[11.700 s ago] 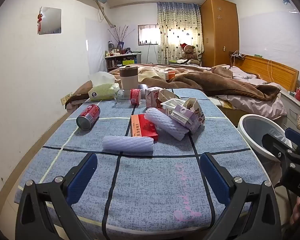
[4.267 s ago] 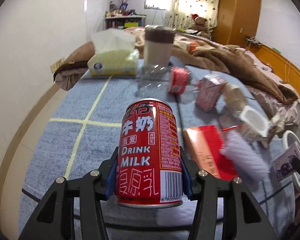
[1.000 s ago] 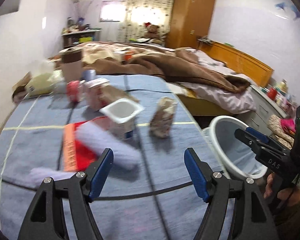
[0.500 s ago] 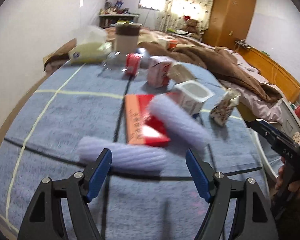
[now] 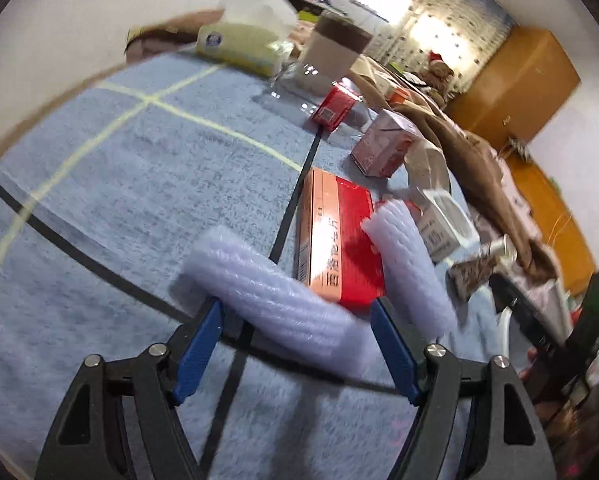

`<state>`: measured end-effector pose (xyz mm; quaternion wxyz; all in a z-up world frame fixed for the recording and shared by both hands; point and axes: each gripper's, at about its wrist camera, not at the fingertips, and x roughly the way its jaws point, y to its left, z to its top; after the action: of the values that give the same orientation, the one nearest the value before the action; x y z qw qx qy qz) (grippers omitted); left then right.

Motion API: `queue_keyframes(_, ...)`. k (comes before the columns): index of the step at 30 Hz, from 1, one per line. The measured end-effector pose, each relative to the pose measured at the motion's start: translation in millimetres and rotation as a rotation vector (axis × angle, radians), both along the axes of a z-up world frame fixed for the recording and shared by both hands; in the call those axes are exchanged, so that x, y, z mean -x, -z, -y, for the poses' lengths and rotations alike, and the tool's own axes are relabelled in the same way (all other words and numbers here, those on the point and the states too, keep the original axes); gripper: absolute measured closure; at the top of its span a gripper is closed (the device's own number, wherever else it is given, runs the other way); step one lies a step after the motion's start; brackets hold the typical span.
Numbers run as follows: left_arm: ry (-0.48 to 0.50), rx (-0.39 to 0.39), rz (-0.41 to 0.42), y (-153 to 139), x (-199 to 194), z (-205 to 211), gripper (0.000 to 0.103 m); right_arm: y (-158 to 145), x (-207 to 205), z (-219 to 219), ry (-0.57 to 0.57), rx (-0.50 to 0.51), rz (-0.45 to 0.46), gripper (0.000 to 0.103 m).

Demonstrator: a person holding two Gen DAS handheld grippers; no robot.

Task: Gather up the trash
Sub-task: 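Grasp a white foam mesh sleeve with the left tool while the right tool grasps the patterned paper cup, then carry the foam sleeve and paper cup over the white bin with both tools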

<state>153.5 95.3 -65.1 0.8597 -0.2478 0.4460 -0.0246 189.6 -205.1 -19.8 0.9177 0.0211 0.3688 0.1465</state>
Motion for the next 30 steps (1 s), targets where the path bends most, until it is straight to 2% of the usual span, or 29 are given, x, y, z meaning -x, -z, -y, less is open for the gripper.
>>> queue_keyframes(2, -0.019, 0.036, 0.003, 1.8, -2.8, -0.9, 0.032, 2.1, -4.0, -1.8, 0.005, 0.002, -0.004, 0.034)
queue_keyframes(5, -0.019, 0.007, 0.006, 3.1, -8.3, 3.4, 0.037, 5.9, -6.2, -1.2, 0.008, 0.008, -0.016, 0.034)
queue_keyframes(9, -0.031, -0.031, 0.012, 4.2, -17.7, 3.2, 0.052, 7.5, -9.5, -2.3, 0.011, 0.015, -0.021, 0.034)
queue_keyframes(14, -0.004, -0.078, -0.004, 4.0, -28.6, 2.1, 0.062, 7.1, -13.8, -1.4, 0.009, 0.005, -0.021, 0.035)
queue_keyframes(15, 0.003, -0.087, -0.005, 3.6, -30.3, 1.7, 0.062, 7.5, -14.4, -1.5, 0.008, 0.003, -0.022, 0.036)
queue_keyframes(19, 0.036, -0.132, -0.004, 0.2, -31.4, 4.1, 0.065, 10.2, -15.7, -5.8, 0.003, 0.013, -0.032, 0.055)
queue_keyframes(20, 0.071, -0.136, -0.003, 0.2, -32.9, 6.6, 0.065, 10.5, -15.9, -5.7, 0.002, 0.011, -0.033, 0.057)
queue_keyframes(23, 0.093, -0.108, -0.002, 1.7, -32.1, 5.3, 0.065, 11.5, -16.0, -7.1, -0.009, 0.013, -0.035, 0.068)
queue_keyframes(29, 0.108, -0.171, 0.009, -2.1, -27.0, 10.0, 0.065, 11.9, -13.9, -7.4, -0.003, 0.009, -0.029, 0.069)
queue_keyframes(30, 0.111, -0.183, 0.014, -3.2, -26.2, 11.4, 0.07, 11.5, -12.8, -7.6, -0.001, 0.01, -0.025, 0.069)
